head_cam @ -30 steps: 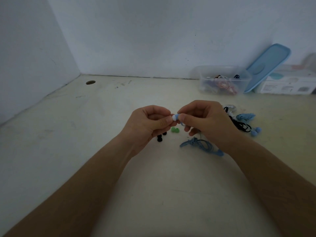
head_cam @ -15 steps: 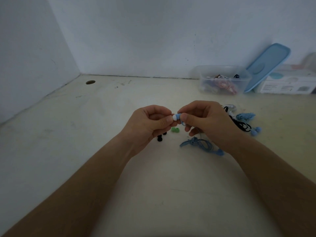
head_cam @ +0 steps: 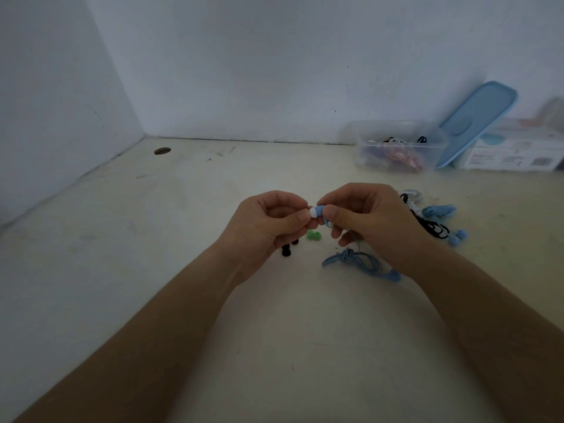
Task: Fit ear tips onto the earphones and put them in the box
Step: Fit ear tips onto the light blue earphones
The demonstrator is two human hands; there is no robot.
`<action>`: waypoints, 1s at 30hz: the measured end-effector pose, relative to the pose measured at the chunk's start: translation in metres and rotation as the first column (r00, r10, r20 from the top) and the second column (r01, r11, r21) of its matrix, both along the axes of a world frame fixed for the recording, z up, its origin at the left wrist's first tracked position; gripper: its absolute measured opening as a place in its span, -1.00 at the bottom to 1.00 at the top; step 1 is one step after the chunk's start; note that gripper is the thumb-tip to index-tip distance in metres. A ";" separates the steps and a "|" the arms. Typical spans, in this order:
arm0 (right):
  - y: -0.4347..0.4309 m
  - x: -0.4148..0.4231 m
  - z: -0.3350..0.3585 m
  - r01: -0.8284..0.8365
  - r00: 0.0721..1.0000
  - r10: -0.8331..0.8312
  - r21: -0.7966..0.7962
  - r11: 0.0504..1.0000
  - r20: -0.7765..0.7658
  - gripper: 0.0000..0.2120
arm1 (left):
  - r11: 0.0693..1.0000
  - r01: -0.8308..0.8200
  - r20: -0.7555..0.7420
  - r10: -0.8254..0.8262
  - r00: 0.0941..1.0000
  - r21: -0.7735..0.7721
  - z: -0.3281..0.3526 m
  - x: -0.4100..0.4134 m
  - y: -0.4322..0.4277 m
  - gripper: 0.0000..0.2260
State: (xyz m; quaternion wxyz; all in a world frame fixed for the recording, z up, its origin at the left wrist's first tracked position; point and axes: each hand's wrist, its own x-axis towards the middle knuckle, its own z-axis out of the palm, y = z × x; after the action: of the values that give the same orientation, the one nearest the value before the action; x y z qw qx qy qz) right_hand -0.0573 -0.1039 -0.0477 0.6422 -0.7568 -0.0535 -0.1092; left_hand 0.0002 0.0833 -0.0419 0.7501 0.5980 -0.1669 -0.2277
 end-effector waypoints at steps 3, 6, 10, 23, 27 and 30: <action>0.001 0.000 0.000 0.008 1.000 -0.007 -0.028 1.000 0.019 -0.94 | 1.000 -0.010 0.022 0.010 1.000 0.021 -0.001 -0.001 0.000 -0.78; 0.002 -0.001 0.000 0.010 1.000 -0.009 -0.033 0.999 0.025 -0.95 | 1.000 -0.011 0.023 0.011 1.000 0.020 -0.001 -0.001 -0.001 -0.77; 0.002 -0.001 0.002 0.003 1.000 -0.003 0.008 1.000 0.000 -0.94 | 1.000 0.004 0.018 -0.004 1.000 -0.001 0.000 -0.001 0.000 -0.78; 0.002 -0.002 0.004 -0.001 1.000 0.001 -0.001 1.000 -0.021 -0.91 | 0.998 -0.011 0.094 0.004 0.996 0.065 0.002 -0.004 0.000 -0.80; 0.002 -0.004 0.005 0.014 1.000 -0.014 0.013 1.000 -0.013 -0.94 | 0.990 -0.039 0.238 0.007 0.971 0.132 0.004 -0.006 -0.001 -0.85; 0.001 -0.005 0.008 0.055 0.998 -0.053 0.066 0.996 -0.022 -0.93 | 0.992 -0.011 0.323 -0.032 0.946 0.128 0.006 -0.011 -0.003 -0.82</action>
State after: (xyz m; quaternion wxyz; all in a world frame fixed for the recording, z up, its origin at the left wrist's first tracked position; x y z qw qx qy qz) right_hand -0.0623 -0.1024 -0.0402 0.6643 -0.7373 -0.0228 -0.1207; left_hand -0.0106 0.0801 -0.0356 0.6712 0.6735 -0.2761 -0.1406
